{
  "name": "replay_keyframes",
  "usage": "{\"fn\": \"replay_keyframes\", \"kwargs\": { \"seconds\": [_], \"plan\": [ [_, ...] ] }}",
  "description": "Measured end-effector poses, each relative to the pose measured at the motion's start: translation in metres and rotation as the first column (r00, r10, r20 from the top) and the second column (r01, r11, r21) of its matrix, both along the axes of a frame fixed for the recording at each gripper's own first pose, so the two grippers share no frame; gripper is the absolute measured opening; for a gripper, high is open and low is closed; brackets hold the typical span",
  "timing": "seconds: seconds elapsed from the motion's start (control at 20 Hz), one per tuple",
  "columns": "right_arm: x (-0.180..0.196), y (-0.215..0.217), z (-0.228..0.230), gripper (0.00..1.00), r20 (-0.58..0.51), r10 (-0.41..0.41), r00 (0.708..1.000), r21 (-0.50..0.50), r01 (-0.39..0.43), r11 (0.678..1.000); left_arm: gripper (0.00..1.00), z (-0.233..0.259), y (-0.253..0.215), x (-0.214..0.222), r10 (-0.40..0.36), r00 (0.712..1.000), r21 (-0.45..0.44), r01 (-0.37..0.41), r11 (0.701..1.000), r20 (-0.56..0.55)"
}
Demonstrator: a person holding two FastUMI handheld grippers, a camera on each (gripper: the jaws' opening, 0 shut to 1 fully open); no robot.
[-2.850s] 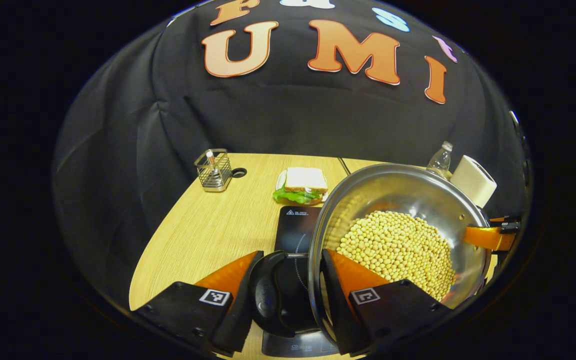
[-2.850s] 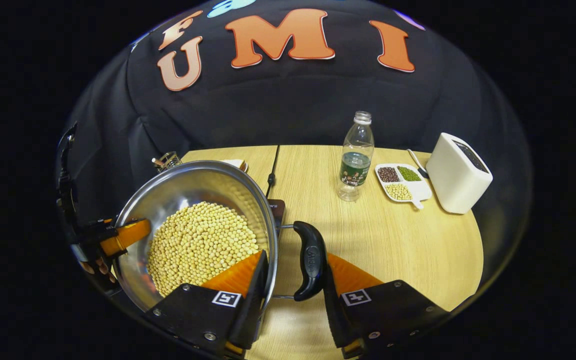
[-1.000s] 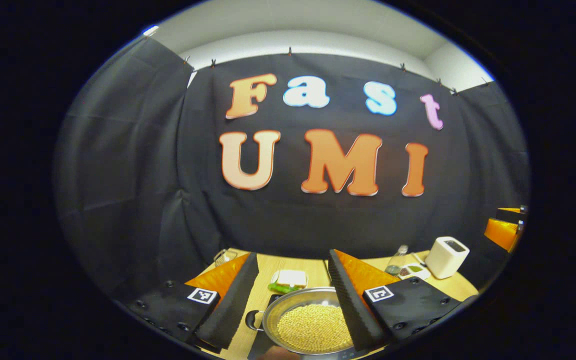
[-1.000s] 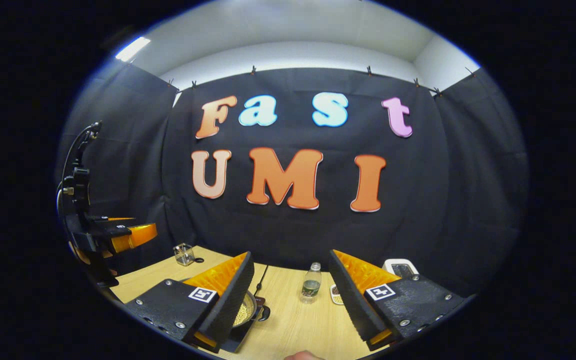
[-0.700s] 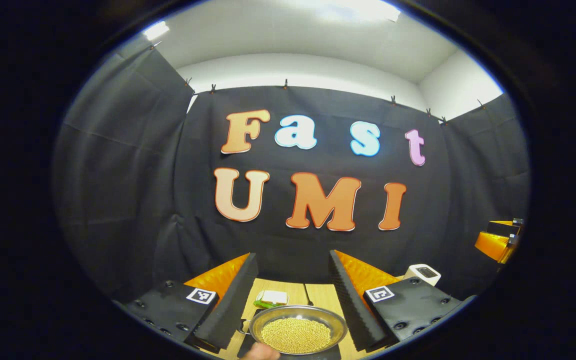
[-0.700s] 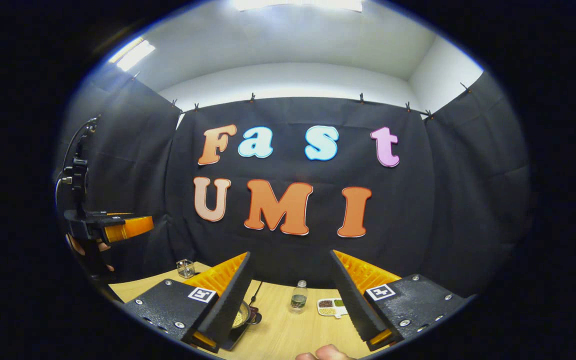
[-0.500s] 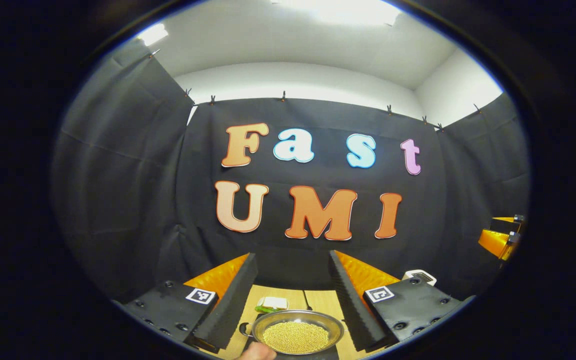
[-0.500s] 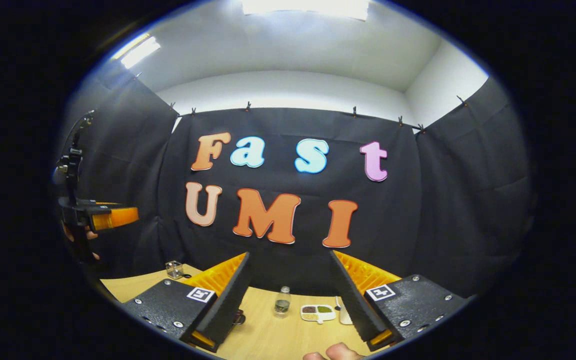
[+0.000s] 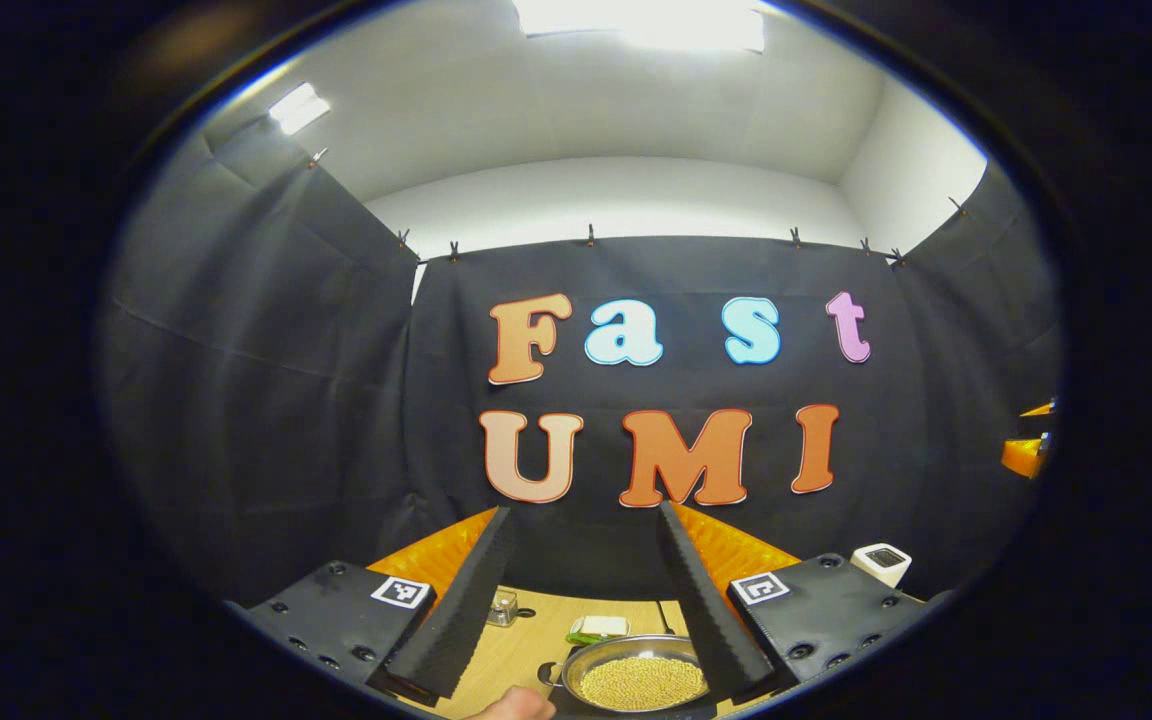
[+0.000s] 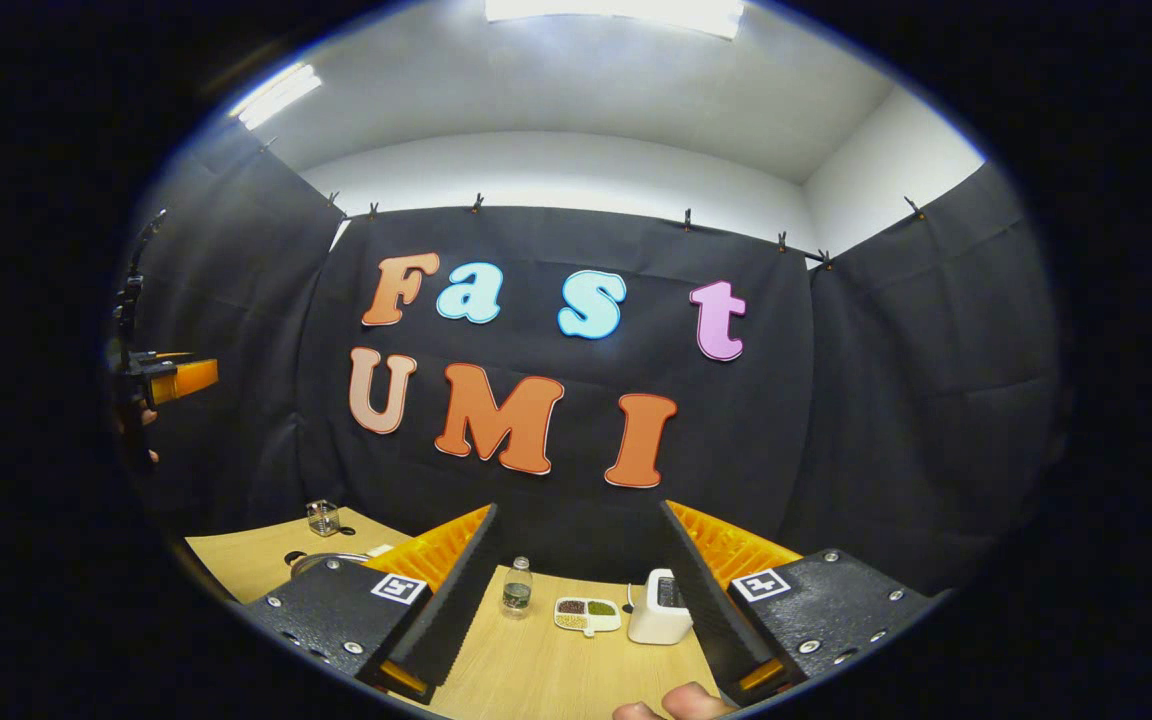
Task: First push the handle of the pot to place it horizontally, then grasp the pot with both hands and set it on the induction cooktop.
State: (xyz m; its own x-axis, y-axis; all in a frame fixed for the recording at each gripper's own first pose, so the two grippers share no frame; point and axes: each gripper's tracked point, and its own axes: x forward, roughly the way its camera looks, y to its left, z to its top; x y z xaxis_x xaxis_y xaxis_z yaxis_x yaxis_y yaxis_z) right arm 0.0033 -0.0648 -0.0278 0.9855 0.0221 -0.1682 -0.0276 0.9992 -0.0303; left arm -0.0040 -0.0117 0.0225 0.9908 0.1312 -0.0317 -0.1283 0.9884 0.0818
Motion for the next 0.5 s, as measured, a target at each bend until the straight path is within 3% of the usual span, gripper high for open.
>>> {"fn": "replay_keyframes", "kwargs": {
  "seconds": [0.5],
  "plan": [
    [-0.008, -0.003, 0.025, 0.98, 0.096, 0.010, 0.995, -0.039, -0.007, 0.999, 0.97, 0.008, -0.005, 0.006, -0.031, 0.998, -0.029, 0.032, 0.999, 0.055]
  ]
}}
